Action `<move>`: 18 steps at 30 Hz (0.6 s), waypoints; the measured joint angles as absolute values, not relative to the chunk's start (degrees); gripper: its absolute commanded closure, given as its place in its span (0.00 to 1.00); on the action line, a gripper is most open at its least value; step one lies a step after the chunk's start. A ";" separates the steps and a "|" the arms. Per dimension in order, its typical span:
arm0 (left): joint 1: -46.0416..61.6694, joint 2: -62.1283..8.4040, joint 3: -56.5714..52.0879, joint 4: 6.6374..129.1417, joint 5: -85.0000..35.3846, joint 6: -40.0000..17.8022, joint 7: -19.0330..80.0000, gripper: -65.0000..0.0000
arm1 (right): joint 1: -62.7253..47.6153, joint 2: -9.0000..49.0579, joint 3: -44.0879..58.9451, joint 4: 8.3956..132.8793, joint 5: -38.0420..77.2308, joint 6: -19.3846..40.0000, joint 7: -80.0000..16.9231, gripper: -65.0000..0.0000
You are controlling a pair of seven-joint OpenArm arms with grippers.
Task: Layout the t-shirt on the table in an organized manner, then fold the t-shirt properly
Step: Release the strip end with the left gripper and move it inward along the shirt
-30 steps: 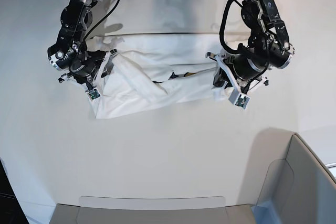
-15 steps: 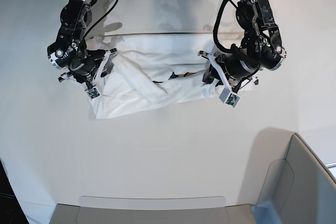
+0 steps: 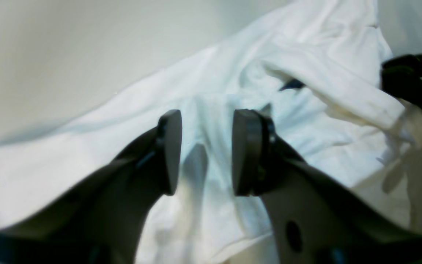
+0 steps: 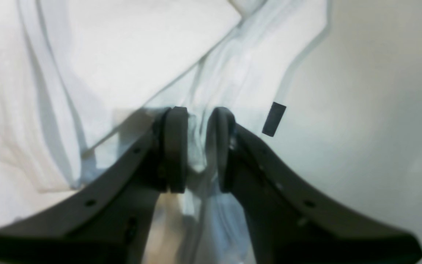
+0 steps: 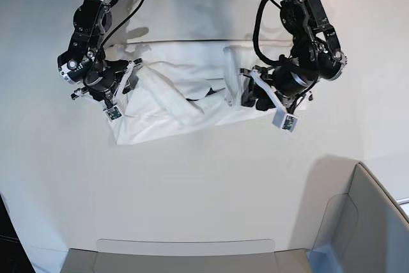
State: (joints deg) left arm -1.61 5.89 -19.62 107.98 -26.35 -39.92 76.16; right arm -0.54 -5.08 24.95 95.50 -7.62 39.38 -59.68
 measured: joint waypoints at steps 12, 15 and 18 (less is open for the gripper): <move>-0.16 -0.51 -22.79 108.12 -26.15 -39.92 79.46 0.86 | -0.89 -4.95 24.95 95.64 -7.42 39.38 -59.51 0.78; -0.34 -0.19 -19.44 107.18 -26.11 -39.90 78.85 0.86 | -0.84 -4.95 24.95 95.66 -7.49 39.38 -59.70 0.78; -0.34 -0.14 -14.61 103.66 -26.15 -39.92 78.00 0.86 | -0.82 -4.95 24.97 95.74 -7.42 39.38 -59.88 0.78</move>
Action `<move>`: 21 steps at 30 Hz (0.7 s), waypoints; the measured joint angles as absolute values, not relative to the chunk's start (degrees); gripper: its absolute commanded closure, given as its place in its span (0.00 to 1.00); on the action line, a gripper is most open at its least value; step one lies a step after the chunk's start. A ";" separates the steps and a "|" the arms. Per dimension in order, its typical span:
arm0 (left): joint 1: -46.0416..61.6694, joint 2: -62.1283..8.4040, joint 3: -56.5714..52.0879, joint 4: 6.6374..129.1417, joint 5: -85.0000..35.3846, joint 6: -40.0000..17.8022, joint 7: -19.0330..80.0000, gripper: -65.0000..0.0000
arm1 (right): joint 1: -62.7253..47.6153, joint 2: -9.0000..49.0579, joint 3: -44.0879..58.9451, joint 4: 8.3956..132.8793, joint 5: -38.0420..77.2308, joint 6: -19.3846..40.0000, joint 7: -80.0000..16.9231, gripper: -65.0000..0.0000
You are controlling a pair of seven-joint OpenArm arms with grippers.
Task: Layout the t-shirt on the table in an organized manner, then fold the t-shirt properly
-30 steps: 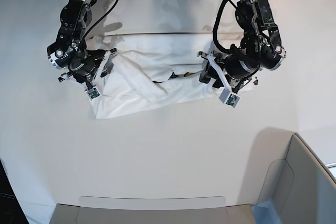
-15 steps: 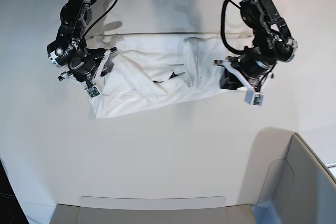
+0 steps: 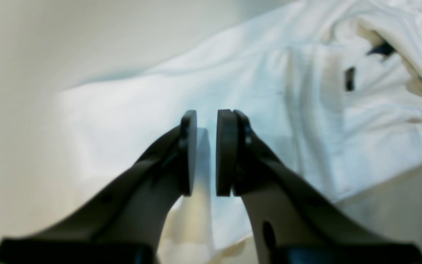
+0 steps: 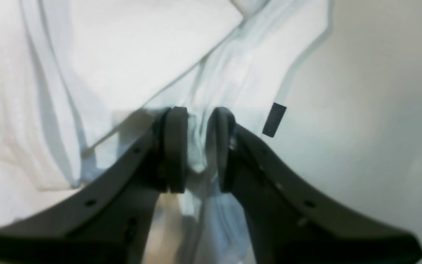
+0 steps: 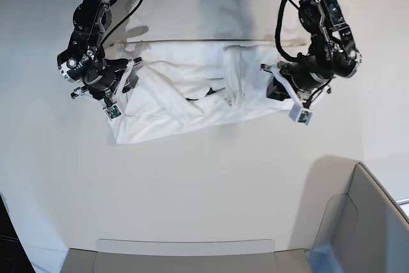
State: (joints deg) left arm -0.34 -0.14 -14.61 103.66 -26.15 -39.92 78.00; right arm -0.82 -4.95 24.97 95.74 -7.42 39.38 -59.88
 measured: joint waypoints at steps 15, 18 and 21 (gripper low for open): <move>-0.99 1.19 -7.38 90.89 -26.81 -39.88 67.61 0.86 | -0.80 -4.97 25.23 95.81 -7.38 39.38 -59.94 0.78; -1.48 1.78 -7.38 90.87 -26.81 -39.88 68.58 0.86 | -0.80 -4.97 25.21 95.81 -7.29 39.40 -59.96 0.78; -2.59 1.74 -7.38 90.83 -26.81 -39.90 71.44 0.86 | -0.75 -4.95 25.21 95.81 -7.31 39.38 -59.99 0.78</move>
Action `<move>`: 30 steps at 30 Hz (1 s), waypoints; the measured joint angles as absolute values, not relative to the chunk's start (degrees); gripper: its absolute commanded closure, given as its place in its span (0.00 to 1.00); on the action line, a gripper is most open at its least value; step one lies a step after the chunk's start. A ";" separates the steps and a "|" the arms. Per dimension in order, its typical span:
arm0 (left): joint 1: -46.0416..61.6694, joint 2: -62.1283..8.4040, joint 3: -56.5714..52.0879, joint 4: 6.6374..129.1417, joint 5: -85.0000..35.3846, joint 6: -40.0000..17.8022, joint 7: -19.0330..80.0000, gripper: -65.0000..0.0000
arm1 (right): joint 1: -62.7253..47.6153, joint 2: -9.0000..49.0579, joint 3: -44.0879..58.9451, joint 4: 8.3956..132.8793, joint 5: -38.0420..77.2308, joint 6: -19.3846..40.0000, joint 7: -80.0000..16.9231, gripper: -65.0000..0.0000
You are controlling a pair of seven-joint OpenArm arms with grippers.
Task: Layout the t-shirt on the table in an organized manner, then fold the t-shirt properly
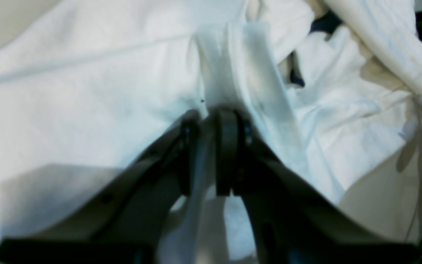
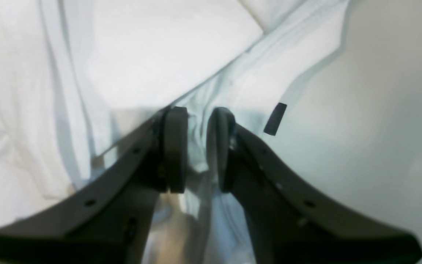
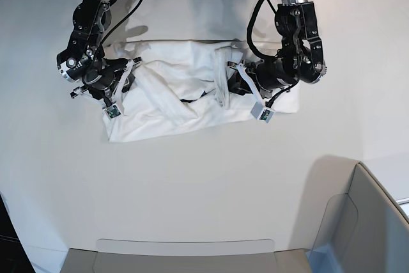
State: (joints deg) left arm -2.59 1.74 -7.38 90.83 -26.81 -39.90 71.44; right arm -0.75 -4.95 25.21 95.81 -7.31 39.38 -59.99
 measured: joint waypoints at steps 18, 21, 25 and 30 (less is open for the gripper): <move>-10.76 -3.05 -7.99 77.17 -27.86 -39.83 60.58 0.86 | -0.03 -4.45 25.69 110.87 -4.10 39.40 -62.98 0.78; -10.26 -2.90 -7.99 82.54 -26.44 -39.62 66.06 0.86 | -0.19 -4.47 26.41 113.32 -0.38 39.40 -63.16 0.78; -10.26 -3.05 -8.03 91.05 -26.15 -39.24 71.70 0.86 | -0.05 -4.12 25.17 113.95 1.48 39.40 -63.22 0.78; -10.22 -2.85 -8.03 99.96 -26.37 -39.27 79.02 0.86 | -0.99 -3.99 20.82 114.06 2.11 39.40 -62.96 0.78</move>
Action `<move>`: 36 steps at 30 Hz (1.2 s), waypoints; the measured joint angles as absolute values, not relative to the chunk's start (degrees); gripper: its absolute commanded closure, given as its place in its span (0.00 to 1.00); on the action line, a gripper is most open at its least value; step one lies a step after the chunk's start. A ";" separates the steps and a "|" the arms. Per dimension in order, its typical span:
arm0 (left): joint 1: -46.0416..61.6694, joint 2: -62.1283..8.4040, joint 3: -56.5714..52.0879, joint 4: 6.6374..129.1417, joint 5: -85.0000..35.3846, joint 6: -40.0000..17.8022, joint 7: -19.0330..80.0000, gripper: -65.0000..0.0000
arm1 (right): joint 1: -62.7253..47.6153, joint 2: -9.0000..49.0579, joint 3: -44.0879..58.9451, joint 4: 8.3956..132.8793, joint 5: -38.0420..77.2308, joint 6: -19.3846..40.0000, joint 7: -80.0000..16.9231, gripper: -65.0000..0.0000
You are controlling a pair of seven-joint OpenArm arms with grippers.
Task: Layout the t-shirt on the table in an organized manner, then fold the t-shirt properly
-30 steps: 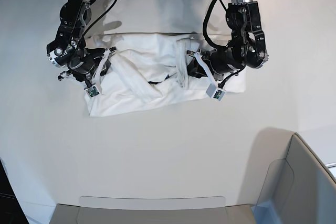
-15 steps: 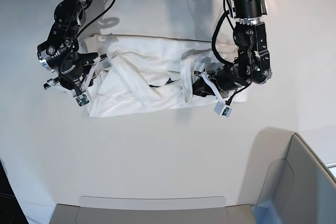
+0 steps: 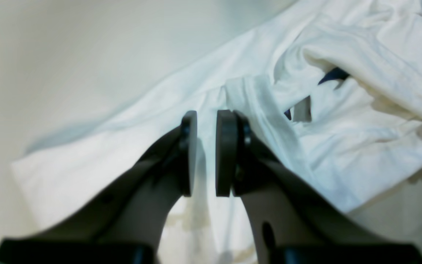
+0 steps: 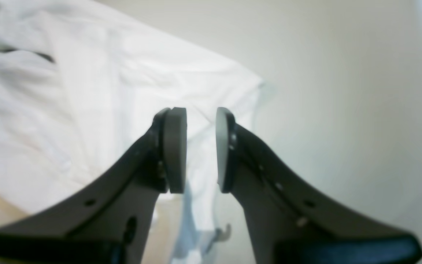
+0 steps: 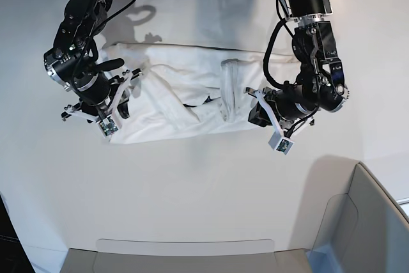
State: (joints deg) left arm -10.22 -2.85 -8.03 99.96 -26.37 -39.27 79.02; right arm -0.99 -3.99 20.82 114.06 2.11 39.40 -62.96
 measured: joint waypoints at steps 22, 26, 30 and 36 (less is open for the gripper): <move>-4.43 -4.64 -18.65 109.12 -26.65 -39.48 80.99 0.86 | -2.92 -6.46 19.66 109.38 1.74 39.40 -63.35 0.78; -4.32 -4.64 -18.81 109.12 -26.17 -39.48 80.99 0.86 | 0.43 -5.93 18.72 104.84 1.39 39.42 -63.40 0.78; -4.60 -4.67 -18.76 109.12 -26.57 -39.48 80.97 0.86 | 4.27 -6.22 18.57 100.86 1.78 39.40 -63.07 0.78; -4.60 -4.64 -18.83 109.12 -26.46 -39.48 80.97 0.86 | 6.83 -6.04 18.31 92.58 1.39 39.40 -63.18 0.78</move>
